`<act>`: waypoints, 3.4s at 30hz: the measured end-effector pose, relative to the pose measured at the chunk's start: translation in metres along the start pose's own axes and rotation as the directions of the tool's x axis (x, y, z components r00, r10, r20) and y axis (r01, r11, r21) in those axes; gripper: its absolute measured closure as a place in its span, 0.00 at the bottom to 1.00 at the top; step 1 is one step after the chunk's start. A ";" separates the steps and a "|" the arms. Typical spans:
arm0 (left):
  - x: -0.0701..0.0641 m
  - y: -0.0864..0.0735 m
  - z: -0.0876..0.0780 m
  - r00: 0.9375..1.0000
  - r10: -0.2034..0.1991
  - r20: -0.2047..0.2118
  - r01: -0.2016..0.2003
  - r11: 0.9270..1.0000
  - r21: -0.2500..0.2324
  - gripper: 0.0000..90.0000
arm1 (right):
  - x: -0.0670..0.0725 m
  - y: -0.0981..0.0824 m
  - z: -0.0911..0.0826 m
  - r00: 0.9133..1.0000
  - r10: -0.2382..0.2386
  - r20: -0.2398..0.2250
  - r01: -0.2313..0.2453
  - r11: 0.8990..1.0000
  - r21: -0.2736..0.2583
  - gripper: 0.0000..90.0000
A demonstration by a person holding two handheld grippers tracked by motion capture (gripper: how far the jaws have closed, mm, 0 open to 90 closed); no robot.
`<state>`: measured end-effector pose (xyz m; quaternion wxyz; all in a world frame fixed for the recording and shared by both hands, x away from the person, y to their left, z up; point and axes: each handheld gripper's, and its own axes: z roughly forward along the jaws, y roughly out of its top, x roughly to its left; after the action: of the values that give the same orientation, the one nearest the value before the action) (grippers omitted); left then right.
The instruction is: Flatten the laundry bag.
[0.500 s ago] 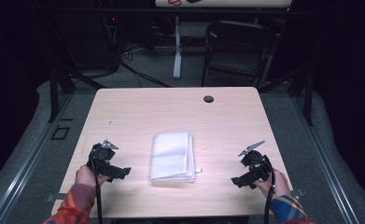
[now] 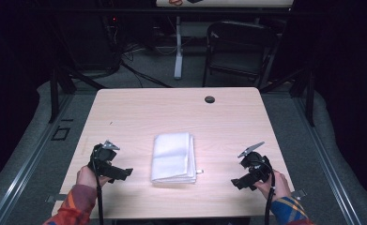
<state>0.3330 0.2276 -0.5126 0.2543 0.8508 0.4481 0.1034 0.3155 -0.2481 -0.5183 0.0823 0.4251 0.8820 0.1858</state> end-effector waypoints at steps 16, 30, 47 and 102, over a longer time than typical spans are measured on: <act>-0.017 0.016 0.001 0.998 0.034 0.045 -0.033 0.999 -0.039 0.00 | 0.009 0.006 0.000 1.000 -0.011 -0.029 0.011 1.000 -0.016 0.04; -0.048 0.038 0.015 0.990 0.119 0.082 -0.115 0.992 -0.053 0.00 | 0.020 0.017 0.003 0.998 -0.039 -0.052 0.039 0.999 -0.016 0.05; -0.076 0.050 0.027 0.966 0.226 0.123 -0.215 0.972 -0.098 0.00 | 0.023 0.030 0.013 0.995 -0.047 -0.093 0.047 0.999 -0.001 0.06; -0.116 0.060 0.082 0.864 0.471 0.179 -0.480 0.877 0.007 0.70 | 0.038 0.043 0.031 0.985 -0.086 -0.149 0.092 0.995 0.029 0.16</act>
<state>0.3413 0.0772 -0.5446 0.2366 0.9469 0.2035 0.0775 0.3322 -0.1858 -0.5294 0.0174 0.3718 0.9070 0.1969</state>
